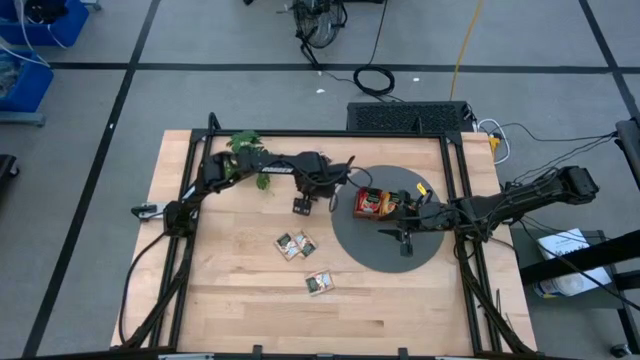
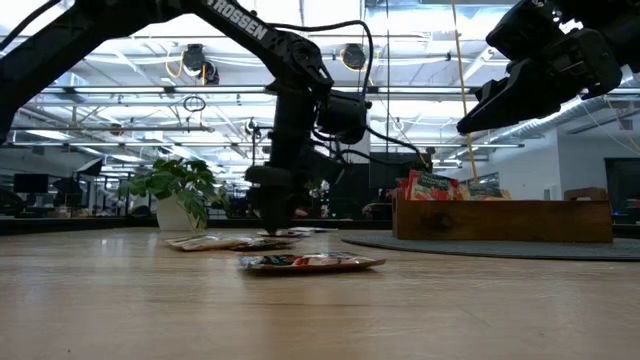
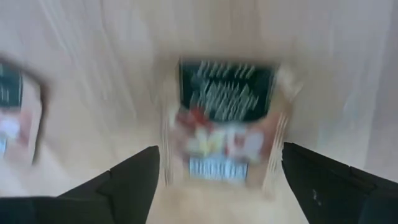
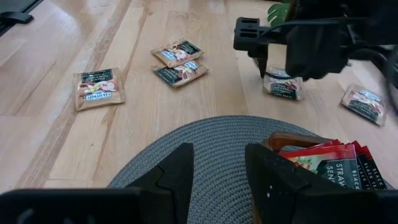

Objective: Pick & Place Tea
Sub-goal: Put the brown tea bag into the right section of the wooden organizer

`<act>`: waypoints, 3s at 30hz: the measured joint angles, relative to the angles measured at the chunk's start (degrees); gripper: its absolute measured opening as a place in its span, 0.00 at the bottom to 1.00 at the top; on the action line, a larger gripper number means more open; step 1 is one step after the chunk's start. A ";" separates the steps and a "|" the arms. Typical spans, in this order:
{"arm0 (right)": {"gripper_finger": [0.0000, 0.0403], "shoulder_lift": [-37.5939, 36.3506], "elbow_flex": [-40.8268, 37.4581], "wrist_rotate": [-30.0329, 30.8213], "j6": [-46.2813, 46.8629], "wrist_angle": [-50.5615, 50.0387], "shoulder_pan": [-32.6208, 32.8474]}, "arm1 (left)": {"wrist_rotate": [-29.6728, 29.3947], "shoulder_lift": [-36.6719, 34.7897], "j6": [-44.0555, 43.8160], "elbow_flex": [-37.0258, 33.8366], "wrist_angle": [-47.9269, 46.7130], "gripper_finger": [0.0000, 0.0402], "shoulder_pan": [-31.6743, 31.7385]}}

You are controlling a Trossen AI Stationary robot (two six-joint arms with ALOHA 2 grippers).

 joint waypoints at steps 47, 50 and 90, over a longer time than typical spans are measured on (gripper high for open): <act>0.32 -0.01 0.00 0.00 0.56 -1.28 0.02 | 3.95 -0.20 -20.02 0.07 -0.47 0.81 7.48; 0.32 0.00 0.00 0.00 0.60 -1.31 0.02 | 5.18 -0.20 -20.36 0.07 -0.33 0.81 8.66; 0.32 0.00 0.00 0.00 1.08 -1.68 0.02 | 9.16 -0.57 -26.04 -6.81 6.12 0.02 8.27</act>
